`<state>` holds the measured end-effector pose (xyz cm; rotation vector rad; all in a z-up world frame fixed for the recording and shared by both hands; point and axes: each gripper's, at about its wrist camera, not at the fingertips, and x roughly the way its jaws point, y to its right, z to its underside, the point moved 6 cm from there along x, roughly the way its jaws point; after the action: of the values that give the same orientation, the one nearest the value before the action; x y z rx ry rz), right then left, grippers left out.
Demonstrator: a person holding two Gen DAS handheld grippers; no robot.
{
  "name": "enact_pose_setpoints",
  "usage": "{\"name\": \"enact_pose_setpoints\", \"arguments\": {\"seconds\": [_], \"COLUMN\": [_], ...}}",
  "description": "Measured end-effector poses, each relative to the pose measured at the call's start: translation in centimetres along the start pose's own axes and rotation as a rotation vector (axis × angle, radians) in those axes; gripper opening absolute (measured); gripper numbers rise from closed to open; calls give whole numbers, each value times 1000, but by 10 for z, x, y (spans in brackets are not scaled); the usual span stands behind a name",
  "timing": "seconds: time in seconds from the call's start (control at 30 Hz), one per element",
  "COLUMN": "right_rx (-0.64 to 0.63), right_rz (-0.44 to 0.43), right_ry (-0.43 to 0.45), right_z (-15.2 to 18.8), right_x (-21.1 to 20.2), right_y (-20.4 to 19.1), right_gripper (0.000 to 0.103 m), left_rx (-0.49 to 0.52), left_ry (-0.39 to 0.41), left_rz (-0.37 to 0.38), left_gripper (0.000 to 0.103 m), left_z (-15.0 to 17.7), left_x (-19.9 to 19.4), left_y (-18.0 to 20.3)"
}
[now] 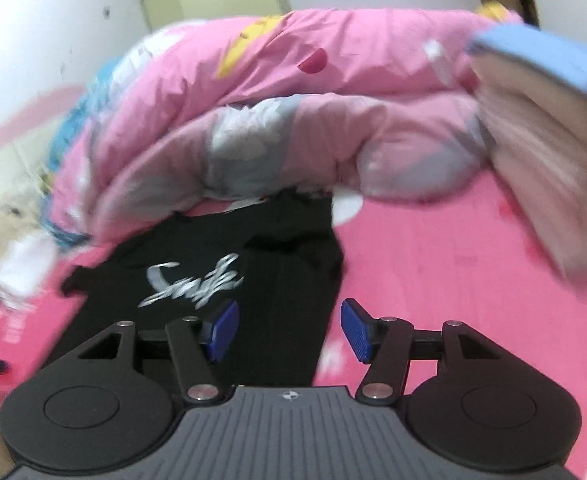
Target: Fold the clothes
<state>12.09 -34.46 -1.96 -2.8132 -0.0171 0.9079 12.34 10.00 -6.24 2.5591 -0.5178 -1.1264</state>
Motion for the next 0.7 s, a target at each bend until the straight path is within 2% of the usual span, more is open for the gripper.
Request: {"name": "enact_pose_setpoints", "arguments": {"seconds": [0.03, 0.17, 0.23, 0.3, 0.33, 0.43, 0.53, 0.63, 0.7], "right_rx": [-52, -92, -30, 8, 17, 6, 57, 133, 131], "right_rz": [17, 115, 120, 85, 72, 95, 157, 195, 240], "right_ry": [-23, -160, -201, -180, -173, -90, -13, 15, 19], "right_z": [-6, -12, -10, -13, -15, -31, -49, -60, -58], "right_x": [24, 106, 130, 136, 137, 132, 130, 141, 152], "right_y": [-5, 7, 20, 26, 28, 33, 52, 75, 83], "right_gripper": [60, 60, 56, 30, 4, 4, 4, 4, 4], "left_rx": [-6, -41, -12, 20, 30, 42, 40, 57, 73], "left_ry": [11, 41, 94, 127, 140, 176, 205, 224, 232], "left_rz": [-18, -46, -53, -56, -55, -43, -36, -40, -45], "left_gripper": [41, 41, 41, 41, 41, 41, 41, 41, 41], "left_z": [0, 8, 11, 13, 13, 13, 12, 12, 13], "left_x": [10, 37, 39, 41, 42, 44, 47, 49, 50], "left_y": [0, -8, -8, -8, -8, -10, -13, -13, -13]}}
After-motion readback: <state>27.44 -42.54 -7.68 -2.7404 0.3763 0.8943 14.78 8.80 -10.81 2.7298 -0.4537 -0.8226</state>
